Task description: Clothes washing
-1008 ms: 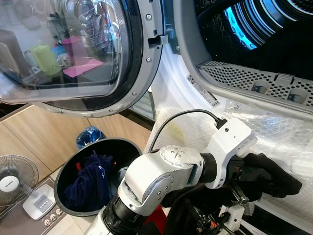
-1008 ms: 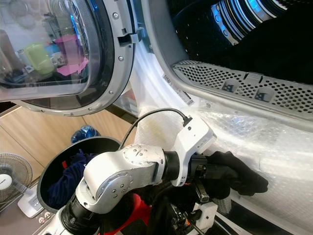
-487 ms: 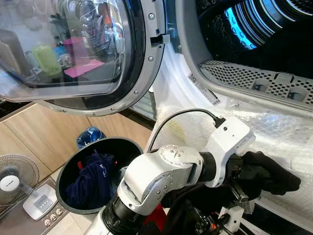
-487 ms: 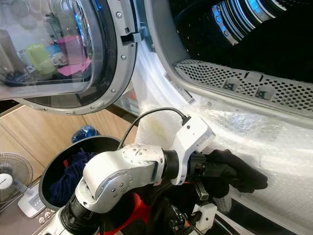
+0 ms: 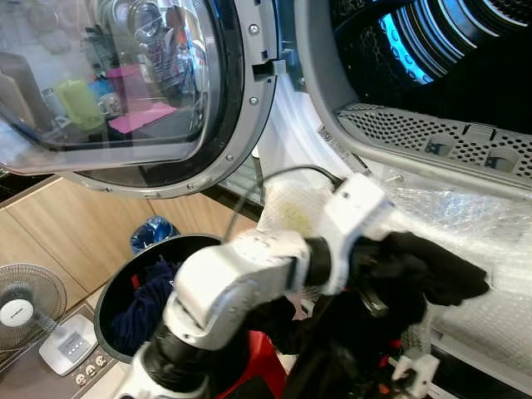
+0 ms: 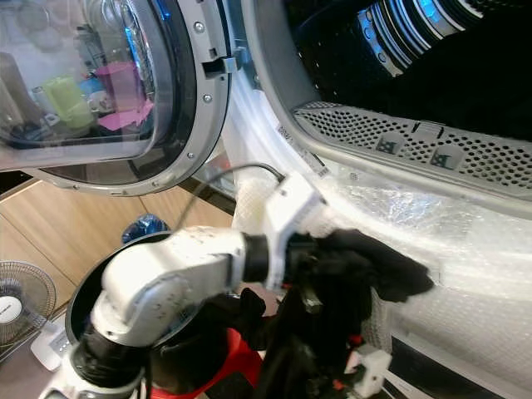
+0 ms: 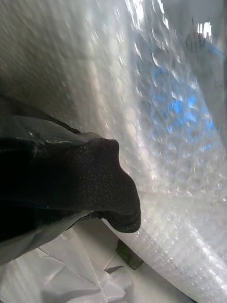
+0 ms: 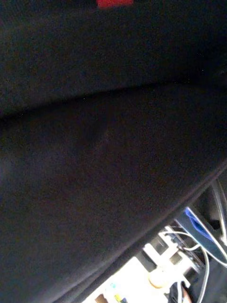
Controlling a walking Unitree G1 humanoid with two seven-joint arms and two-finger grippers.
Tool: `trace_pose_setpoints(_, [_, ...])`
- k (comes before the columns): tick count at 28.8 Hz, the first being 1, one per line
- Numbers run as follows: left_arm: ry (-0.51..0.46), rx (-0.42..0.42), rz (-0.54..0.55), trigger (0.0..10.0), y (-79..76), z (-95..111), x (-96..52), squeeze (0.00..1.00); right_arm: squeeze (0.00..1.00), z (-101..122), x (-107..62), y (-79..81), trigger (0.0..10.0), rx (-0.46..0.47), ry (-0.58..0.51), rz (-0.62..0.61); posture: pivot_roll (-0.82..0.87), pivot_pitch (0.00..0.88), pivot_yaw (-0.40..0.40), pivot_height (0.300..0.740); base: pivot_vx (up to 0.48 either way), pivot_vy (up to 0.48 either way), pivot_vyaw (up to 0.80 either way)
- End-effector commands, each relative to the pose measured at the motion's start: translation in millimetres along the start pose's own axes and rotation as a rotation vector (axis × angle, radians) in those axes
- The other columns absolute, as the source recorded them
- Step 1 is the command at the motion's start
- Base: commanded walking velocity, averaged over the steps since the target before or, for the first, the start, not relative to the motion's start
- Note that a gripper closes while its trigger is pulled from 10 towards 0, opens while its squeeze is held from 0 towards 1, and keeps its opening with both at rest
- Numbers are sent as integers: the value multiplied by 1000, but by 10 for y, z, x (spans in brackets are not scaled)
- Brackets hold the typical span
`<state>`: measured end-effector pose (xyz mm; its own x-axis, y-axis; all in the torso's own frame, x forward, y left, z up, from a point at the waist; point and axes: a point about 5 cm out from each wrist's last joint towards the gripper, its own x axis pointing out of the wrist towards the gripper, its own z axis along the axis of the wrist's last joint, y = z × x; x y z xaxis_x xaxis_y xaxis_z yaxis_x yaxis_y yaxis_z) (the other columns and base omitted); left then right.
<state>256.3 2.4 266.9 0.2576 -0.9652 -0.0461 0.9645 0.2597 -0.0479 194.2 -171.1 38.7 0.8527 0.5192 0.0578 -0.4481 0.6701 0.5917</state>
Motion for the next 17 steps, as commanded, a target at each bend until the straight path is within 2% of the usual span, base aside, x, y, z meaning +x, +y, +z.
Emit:
trace_pose_setpoints(1, [-25, 67, -3, 10000, -8, 109, -153, 0, 0, 141, -72, 1, 0, 6, -63, 32, 30, 51, 158, 740, 0, 0, 0])
trace_pose_setpoints(7, [-11, 145, 9, 10000, 53, 175, -356, 0, 0, 451, -212, -96, 0, -39, -152, 36, 37, 53, 155, 740, 0, 0, 0])
trace_pose_setpoints(10, [10, 186, -23, 10000, 26, 164, -433, 0, 0, 529, -233, -114, 0, -67, -152, 46, 38, 52, 153, 740, 0, 0, 0])
trace_pose_setpoints(13, [74, 183, -38, 10000, 16, 43, -542, 0, 0, 693, -244, -95, 0, -69, -227, 78, 41, 52, 152, 740, 0, 0, 0])
trace_pose_setpoints(14, [94, 185, -37, 10000, 16, 6, -569, 427, 0, 725, -247, -99, 0, -71, -243, 78, 41, 53, 152, 740, 0, 0, 0])
trace_pose_setpoints(15, [106, 188, -38, 10000, 17, -15, -586, 427, 0, 745, -251, -104, 0, -71, -254, 79, 42, 52, 153, 740, 0, 0, 0])
trace_pose_setpoints(16, [126, 179, -41, 10000, 12, -61, -620, 1000, 0, 768, -254, -110, 0, -71, -262, 81, 42, 52, 153, 740, 0, 0, 0])
trace_pose_setpoints(17, [140, 172, -45, 10000, 9, -90, -644, 1000, 0, 783, -257, -114, 0, -70, -266, 83, 42, 52, 153, 740, 0, 0, 0])
